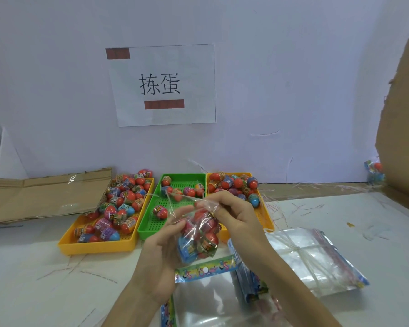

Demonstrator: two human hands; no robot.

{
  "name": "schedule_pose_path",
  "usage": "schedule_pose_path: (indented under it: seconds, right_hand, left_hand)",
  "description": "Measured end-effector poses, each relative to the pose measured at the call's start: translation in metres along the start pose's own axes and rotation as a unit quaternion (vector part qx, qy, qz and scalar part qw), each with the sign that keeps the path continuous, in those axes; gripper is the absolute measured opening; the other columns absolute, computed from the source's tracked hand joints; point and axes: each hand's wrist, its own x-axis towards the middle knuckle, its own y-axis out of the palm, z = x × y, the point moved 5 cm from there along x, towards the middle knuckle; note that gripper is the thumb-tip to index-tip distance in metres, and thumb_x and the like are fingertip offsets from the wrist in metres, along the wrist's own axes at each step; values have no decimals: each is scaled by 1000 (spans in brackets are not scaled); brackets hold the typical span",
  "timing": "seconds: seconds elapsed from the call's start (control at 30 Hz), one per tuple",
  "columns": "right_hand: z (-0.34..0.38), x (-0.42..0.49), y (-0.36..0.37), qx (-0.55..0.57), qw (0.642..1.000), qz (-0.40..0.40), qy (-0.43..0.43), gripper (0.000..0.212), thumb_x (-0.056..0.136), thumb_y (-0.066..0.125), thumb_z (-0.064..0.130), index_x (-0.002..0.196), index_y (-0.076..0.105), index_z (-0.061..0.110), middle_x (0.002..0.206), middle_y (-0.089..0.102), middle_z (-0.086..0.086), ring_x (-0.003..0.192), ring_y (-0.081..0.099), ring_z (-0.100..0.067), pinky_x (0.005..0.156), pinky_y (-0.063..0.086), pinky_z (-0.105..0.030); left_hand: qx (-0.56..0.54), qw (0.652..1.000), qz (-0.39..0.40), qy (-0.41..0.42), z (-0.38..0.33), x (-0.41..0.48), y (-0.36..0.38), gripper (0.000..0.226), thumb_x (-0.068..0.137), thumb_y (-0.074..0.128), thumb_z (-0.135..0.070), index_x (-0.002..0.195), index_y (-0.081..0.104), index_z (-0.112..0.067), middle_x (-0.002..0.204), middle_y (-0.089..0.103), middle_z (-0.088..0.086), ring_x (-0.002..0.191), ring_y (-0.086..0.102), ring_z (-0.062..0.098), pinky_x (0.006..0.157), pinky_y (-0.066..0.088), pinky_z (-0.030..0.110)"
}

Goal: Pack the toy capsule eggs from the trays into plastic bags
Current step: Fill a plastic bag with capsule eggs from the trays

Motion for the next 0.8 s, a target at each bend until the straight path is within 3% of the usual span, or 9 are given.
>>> schedule_pose_path:
  seconds: [0.2,0.3,0.47,0.57,0.8]
  right_hand:
    - [3,-2,-2,23,1000,1,-6,10,95,67,15,99,77,16,97,66,-11,93,63,-26,77,55,-29]
    - [5,-3,-3,2,1000,-17,-16,8,89,75,21,94,78,26,94,64,-2,89,61,-26,75,55,-28]
    - [9,-2,-7,-20,999,-16,-41,27,81,72,23,104,76,37,110,63,11,103,64,-18,83,59,-38]
    - [9,-1,-7,2,999,8,-39,22,83,69,21,101,79,30,113,70,11,112,65,-11,84,58,-31]
    - [8,-3,-8,33,998,-15,-45,16,86,70,22,97,80,16,96,77,-4,94,73,-22,81,61,-39]
  left_hand:
    - [29,999,0,19,-5,-3,1,33,67,71,-31,99,80,-30,110,77,8,93,77,23,64,63,40]
    - [48,998,4,29,-8,-4,3,35,71,69,-32,104,79,-31,113,77,2,97,76,20,65,62,34]
    - [70,997,9,26,-6,-3,6,39,72,68,-30,110,78,-33,121,75,-2,107,74,20,71,64,37]
    - [70,997,8,22,-5,-4,6,35,70,70,-30,103,80,-30,121,74,1,104,74,21,73,64,38]
    - [63,998,4,31,-8,-4,7,27,75,65,-25,97,81,-28,113,76,7,99,75,22,66,62,34]
